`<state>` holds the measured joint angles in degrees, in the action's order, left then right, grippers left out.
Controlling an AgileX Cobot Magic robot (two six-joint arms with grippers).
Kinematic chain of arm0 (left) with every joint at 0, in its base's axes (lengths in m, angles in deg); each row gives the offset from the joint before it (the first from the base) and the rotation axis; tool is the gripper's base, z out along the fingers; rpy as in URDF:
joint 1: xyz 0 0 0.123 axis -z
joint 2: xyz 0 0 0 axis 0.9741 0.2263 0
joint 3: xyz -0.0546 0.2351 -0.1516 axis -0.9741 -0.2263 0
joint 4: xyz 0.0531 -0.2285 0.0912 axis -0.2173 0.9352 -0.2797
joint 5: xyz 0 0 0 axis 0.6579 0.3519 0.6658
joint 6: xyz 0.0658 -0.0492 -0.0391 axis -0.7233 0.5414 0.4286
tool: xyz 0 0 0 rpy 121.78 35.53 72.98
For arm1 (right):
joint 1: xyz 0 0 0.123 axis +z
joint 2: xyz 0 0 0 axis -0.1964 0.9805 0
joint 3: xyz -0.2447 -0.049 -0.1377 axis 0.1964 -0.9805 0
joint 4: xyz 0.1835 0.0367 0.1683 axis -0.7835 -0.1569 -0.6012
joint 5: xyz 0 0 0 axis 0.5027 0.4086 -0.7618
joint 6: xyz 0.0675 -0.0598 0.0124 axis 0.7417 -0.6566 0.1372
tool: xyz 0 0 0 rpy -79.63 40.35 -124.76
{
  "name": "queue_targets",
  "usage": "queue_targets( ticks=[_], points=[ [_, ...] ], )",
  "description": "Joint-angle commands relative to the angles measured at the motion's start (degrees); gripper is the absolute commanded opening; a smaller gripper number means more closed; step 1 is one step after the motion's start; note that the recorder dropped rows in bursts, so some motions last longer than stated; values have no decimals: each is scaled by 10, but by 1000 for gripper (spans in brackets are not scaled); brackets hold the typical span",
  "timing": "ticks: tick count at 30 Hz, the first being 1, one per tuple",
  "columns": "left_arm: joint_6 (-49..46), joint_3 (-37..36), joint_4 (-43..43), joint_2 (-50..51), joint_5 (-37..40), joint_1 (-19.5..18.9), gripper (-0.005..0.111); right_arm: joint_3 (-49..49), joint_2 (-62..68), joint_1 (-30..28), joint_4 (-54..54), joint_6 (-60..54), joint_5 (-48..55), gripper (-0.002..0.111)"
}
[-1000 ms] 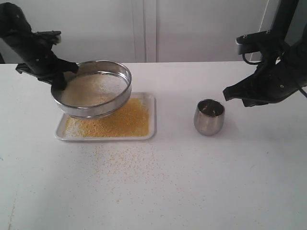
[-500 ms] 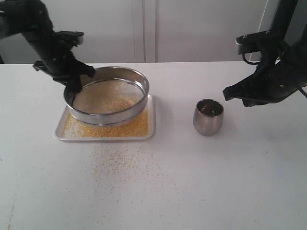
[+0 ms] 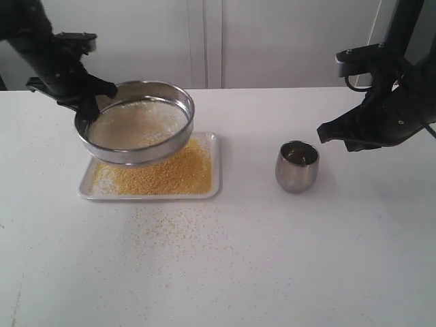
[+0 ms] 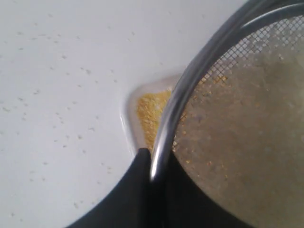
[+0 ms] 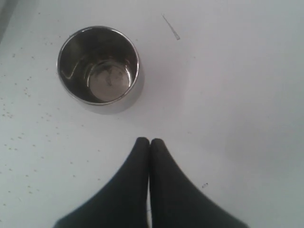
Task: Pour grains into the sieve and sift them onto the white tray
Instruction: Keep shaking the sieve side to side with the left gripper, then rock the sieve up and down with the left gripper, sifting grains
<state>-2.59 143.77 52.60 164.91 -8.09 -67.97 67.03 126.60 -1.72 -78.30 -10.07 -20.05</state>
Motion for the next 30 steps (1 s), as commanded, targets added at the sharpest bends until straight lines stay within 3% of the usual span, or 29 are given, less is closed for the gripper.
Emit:
queue_targets(
  ticks=[1,3,5,7,9,10,11,12,13,14,16,17,18,19,20,21,22,23,25,26,30],
  points=[
    [-39,-6,25,9,5,60,0,3,-1,-5,1,1,-2,0],
    [-5,-6,-39,9,21,59,0,3,-1,-5,1,1,-2,0],
    [16,-6,-53,-2,27,19,0,3,-1,-5,1,1,-2,0],
    [34,-6,3,-14,15,-29,0,3,-1,-5,1,1,-3,0],
    [-11,-6,92,-16,0,-42,0,3,-1,-5,1,1,-2,0],
    [-40,-8,144,-13,-7,-34,0,3,-1,-5,1,1,-2,0],
    [-67,-16,157,-6,-16,4,0,3,-1,-5,1,1,-6,0],
    [-72,-17,136,-2,-16,27,0,3,-1,-5,1,1,-6,0],
    [-64,-18,63,1,-4,56,0,3,-1,-5,1,1,-11,0],
    [-41,-18,14,0,8,58,0,3,-1,-5,1,1,-14,0],
    [-5,-18,-6,-17,2,7,0,3,-1,-5,1,1,-17,0],
    [-12,-18,70,-23,-9,-28,0,3,-1,-5,1,1,-16,0],
    [-41,-21,122,-23,-9,-32,0,3,-1,-5,1,1,-16,0],
    [-99,-31,161,-19,-9,-8,0,3,-1,-5,1,1,-17,0],
    [-95,-35,99,-10,-9,36,0,3,-1,-5,1,1,-18,0],
    [-67,-35,47,-8,-7,53,0,3,-1,-5,1,1,-18,0],
    [-9,-35,-33,-9,-6,54,0,3,-1,-5,1,1,-18,0],
    [1,-35,-49,-13,-4,40,0,3,-1,-5,1,1,-18,0],
    [4,-35,-8,-28,-10,-21,0,3,-1,-5,1,1,-19,0],
    [-17,-35,61,-30,-14,-37,0,3,-1,-5,1,1,-19,0],
    [-58,-38,79,-9,-15,28,0,3,-1,-5,1,1,-19,0]
  ],
)
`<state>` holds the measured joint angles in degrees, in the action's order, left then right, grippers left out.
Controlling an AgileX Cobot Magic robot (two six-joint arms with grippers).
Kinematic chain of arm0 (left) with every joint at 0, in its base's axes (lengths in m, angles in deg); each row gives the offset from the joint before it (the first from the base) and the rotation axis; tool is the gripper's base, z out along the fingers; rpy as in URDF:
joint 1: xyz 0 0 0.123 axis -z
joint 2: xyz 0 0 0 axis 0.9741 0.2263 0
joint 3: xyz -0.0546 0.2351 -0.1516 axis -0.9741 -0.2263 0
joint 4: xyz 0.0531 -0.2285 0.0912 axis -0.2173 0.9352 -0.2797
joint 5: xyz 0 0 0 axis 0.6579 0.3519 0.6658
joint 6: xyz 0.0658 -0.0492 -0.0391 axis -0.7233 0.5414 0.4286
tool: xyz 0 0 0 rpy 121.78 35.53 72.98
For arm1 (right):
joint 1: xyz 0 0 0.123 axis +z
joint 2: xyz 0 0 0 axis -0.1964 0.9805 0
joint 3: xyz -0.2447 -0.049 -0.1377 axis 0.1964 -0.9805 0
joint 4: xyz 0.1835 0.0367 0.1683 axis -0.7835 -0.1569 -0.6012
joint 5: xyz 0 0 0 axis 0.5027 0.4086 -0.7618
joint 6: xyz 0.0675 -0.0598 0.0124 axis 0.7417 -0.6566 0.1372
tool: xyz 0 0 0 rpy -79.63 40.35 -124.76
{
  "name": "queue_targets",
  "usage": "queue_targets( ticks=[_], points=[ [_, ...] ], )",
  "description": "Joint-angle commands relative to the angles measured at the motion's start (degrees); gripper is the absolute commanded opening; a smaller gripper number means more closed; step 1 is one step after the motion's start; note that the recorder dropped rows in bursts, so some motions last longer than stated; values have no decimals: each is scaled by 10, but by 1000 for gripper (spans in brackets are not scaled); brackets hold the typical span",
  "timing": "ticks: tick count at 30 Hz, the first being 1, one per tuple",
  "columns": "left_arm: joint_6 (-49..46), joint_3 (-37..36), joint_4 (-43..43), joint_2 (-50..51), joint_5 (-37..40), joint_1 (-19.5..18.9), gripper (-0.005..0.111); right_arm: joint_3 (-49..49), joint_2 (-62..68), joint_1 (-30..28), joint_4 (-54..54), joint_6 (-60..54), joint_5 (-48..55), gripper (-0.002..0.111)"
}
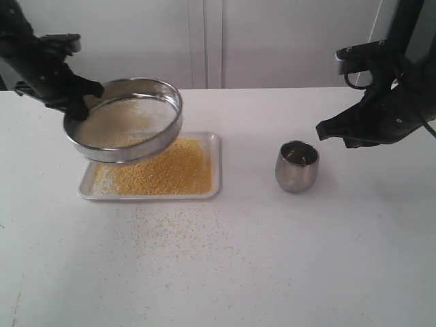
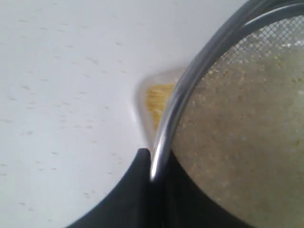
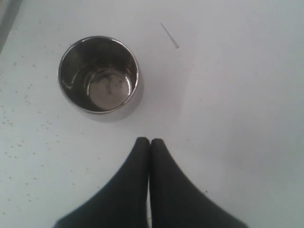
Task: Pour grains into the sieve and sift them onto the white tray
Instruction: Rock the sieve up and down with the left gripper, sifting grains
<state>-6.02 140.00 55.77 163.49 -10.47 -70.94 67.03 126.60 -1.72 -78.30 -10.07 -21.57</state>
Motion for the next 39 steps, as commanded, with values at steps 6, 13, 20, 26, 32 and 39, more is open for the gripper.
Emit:
queue_targets(
  ticks=[6,13,20,26,32,39],
  points=[
    [-5,1,0,-2,18,41,0,3,-1,-5,1,1,-13,0],
    [-22,-4,51,-3,14,23,0,3,-1,-5,1,1,-18,0],
    [19,-7,-87,-12,32,28,0,3,-1,-5,1,1,-19,0],
    [-51,-7,65,-2,17,32,0,3,-1,-5,1,1,-23,0],
    [-9,-7,-60,-3,31,53,0,3,-1,-5,1,1,-23,0],
    [-90,-7,53,-13,31,28,0,3,-1,-5,1,1,-23,0]
  ],
)
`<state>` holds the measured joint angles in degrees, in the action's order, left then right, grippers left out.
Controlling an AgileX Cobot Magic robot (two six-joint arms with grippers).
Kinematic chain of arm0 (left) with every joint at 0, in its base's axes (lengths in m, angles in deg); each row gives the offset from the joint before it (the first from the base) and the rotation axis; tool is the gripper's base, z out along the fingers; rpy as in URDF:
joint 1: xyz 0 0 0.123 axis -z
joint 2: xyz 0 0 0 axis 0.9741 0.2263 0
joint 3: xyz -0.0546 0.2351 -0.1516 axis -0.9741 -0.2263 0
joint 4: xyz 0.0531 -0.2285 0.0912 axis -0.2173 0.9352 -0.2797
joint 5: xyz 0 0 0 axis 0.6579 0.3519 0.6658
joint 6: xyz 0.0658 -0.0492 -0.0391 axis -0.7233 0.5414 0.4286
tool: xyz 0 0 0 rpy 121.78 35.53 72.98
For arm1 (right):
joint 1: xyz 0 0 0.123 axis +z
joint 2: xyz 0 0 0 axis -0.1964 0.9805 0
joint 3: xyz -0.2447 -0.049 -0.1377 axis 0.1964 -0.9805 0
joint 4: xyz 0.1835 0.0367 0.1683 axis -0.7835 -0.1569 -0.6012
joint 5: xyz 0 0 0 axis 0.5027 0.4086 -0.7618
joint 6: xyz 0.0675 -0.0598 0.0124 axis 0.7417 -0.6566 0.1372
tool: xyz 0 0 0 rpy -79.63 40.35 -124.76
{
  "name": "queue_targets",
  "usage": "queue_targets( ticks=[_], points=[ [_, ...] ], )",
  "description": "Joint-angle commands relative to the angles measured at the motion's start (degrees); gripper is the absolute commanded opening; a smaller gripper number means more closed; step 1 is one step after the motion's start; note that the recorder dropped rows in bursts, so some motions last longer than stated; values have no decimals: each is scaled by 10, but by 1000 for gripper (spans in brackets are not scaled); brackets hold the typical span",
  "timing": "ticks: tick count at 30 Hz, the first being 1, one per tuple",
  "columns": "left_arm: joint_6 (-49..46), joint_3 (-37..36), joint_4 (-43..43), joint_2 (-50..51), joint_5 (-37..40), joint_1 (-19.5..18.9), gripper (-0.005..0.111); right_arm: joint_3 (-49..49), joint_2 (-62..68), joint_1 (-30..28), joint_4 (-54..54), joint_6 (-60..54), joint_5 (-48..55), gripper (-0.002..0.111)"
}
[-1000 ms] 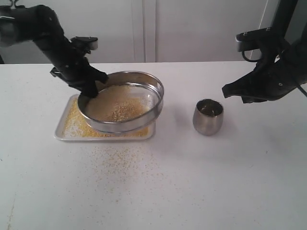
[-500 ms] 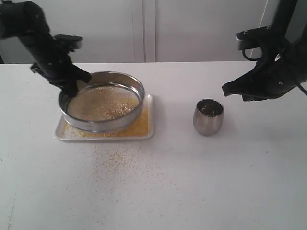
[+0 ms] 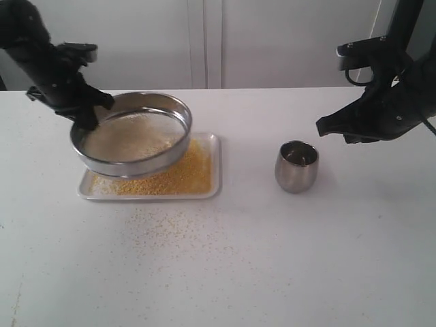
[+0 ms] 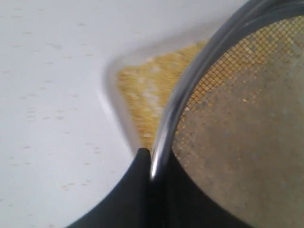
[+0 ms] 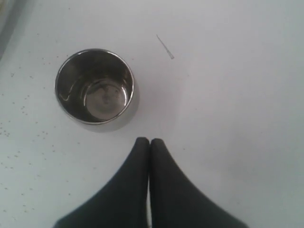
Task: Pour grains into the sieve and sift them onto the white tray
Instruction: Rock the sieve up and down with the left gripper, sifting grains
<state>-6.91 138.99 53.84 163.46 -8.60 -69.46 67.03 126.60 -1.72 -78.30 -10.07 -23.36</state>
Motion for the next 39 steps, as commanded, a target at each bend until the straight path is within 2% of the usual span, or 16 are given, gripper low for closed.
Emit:
queue_targets(
  ticks=[1,4,7,10,12,17,19,22,23,26,28,30,32,36,37,39],
  points=[
    [-125,3,54,-13,20,33,0,3,-1,-5,1,1,-5,0],
    [-112,3,-13,-13,-4,55,0,3,-1,-5,1,1,-7,0],
    [39,3,18,-13,-41,14,0,3,-1,-5,1,1,-8,0],
    [-93,3,96,-12,9,15,0,3,-1,-5,1,3,-6,0],
    [-197,3,67,-12,50,41,0,3,-1,-5,1,14,-6,0],
    [38,3,27,-5,-7,-2,0,3,-1,-5,1,13,-7,0],
    [-41,3,74,-4,27,-7,0,3,-1,-5,1,13,-7,0],
    [-305,3,140,-5,96,12,0,3,-1,-5,1,13,-9,0],
    [-264,3,127,-5,63,12,0,3,-1,-5,1,13,-10,0],
    [82,3,5,-2,-31,-9,0,3,-1,-5,1,13,-10,0],
    [40,3,23,-2,-17,-14,0,3,-1,-5,1,13,-10,0],
    [-181,3,89,-3,38,1,0,3,-1,-5,1,13,-10,0],
    [-287,3,102,-3,74,12,0,3,-1,-5,1,13,-10,0],
    [94,3,-25,-1,-31,10,0,3,-1,-5,1,13,-9,0],
    [107,3,-31,-1,-34,10,0,3,-1,-5,1,13,-9,0],
    [-84,6,27,-3,1,19,0,3,-1,-5,1,13,-10,0]
  ],
)
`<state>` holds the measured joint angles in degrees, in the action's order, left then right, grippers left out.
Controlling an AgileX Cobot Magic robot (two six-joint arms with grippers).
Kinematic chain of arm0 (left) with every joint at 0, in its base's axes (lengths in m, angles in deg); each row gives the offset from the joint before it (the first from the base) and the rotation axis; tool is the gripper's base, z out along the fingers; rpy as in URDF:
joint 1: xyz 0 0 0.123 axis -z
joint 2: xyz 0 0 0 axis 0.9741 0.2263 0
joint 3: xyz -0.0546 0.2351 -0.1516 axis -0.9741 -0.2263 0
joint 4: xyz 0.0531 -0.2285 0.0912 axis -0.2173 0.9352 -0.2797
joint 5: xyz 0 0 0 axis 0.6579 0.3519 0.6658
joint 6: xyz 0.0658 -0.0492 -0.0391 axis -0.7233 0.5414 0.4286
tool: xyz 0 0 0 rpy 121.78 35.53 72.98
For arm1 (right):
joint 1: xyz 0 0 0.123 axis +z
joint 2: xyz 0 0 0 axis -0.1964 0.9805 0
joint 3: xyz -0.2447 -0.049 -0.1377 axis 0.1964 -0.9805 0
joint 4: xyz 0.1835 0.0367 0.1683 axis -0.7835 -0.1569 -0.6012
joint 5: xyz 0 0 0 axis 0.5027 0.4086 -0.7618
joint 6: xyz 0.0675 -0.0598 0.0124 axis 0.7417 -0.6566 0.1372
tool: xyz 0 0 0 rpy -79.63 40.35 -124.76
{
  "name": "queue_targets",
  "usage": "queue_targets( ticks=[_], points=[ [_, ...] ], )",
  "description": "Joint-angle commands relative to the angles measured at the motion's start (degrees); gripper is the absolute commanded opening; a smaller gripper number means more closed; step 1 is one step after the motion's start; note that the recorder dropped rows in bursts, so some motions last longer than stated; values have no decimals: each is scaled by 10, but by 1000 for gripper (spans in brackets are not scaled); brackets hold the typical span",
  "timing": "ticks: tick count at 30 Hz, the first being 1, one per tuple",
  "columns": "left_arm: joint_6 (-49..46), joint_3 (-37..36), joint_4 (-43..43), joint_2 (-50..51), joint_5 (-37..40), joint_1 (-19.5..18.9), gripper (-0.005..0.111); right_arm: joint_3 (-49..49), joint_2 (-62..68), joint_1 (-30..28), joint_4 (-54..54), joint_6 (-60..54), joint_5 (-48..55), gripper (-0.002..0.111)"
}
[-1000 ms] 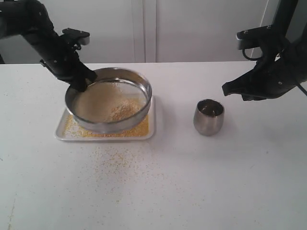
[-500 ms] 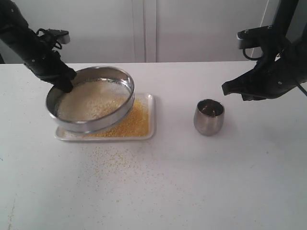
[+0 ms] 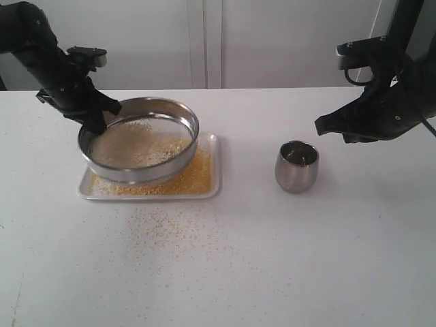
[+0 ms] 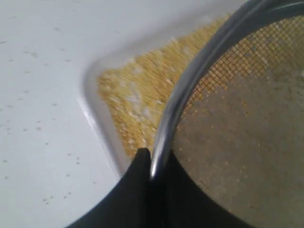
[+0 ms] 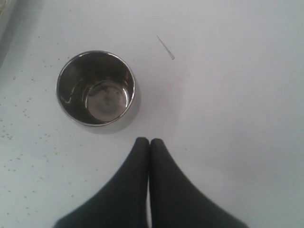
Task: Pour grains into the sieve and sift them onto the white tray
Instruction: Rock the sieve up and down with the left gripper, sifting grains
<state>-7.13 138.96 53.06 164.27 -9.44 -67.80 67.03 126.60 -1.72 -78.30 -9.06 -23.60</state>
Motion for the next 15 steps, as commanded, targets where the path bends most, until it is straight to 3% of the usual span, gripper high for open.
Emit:
queue_targets(
  ticks=[1,2,3,7,8,12,13,15],
  points=[
    [-218,7,75,-11,48,7,0,3,-1,-5,1,3,-7,0],
    [-288,7,92,-11,77,9,0,3,-1,-5,1,3,-7,0],
    [-275,7,93,-9,80,9,0,3,-1,-5,1,3,-7,0],
    [143,6,-35,-9,-21,-4,0,3,-1,-5,1,3,-7,0],
    [134,6,-32,-9,-18,-4,0,3,-1,-5,1,3,-7,0],
    [-257,6,138,-9,70,-4,0,3,-1,-5,1,4,-7,0],
    [-227,5,130,-9,60,-4,0,3,-1,-5,1,4,-7,0],
    [-29,5,47,-9,3,-5,0,3,-1,-5,1,4,-7,0]
  ],
)
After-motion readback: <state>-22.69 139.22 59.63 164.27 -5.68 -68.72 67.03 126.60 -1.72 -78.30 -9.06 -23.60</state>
